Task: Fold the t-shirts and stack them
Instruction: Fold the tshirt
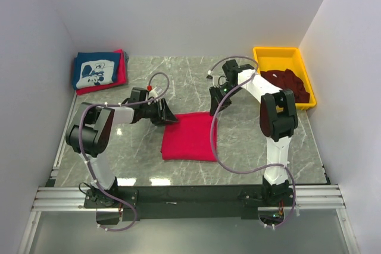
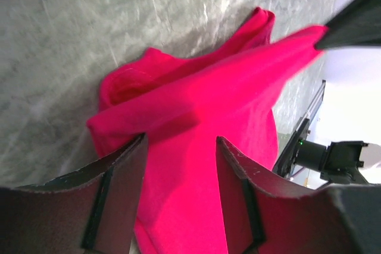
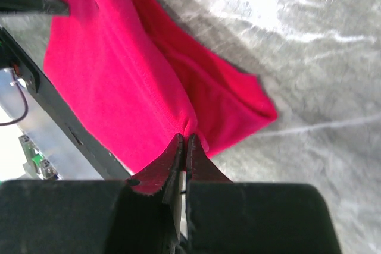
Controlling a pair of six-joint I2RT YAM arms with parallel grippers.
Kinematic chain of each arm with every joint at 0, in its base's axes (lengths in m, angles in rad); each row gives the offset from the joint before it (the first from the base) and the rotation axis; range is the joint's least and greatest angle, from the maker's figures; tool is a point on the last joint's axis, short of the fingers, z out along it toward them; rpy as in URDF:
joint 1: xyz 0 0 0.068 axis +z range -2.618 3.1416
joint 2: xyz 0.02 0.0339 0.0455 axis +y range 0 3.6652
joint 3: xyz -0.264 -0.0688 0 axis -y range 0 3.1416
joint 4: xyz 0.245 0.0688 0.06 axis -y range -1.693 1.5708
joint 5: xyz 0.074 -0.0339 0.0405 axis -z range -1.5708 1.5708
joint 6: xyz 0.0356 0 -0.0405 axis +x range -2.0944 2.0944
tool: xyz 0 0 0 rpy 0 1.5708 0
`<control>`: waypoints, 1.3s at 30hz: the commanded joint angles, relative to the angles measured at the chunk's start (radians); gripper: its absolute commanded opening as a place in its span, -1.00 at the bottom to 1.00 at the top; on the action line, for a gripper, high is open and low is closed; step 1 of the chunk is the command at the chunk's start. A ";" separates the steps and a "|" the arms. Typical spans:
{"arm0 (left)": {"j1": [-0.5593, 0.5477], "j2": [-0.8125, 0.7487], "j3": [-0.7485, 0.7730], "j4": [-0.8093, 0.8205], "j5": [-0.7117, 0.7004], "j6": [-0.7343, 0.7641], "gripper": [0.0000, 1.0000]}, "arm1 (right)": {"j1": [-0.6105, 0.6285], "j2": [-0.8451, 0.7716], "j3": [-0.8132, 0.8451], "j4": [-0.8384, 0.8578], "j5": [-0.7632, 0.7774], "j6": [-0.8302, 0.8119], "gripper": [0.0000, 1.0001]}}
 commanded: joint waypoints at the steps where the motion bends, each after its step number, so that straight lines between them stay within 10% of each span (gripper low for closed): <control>1: 0.005 0.027 0.040 -0.047 -0.084 0.044 0.11 | 0.004 -0.068 0.034 -0.105 0.071 -0.041 -1.00; 20: 0.005 0.040 0.048 -0.029 -0.073 0.030 0.13 | -0.009 0.133 0.091 0.092 0.229 0.051 -1.00; 26: 0.005 -0.058 -0.001 0.086 -0.015 -0.030 0.18 | -0.012 0.058 0.077 0.081 0.136 0.059 -0.18; 39: 0.048 -0.221 0.004 -0.151 -0.101 0.047 0.11 | -0.029 -0.083 -0.119 0.101 0.011 0.143 -0.21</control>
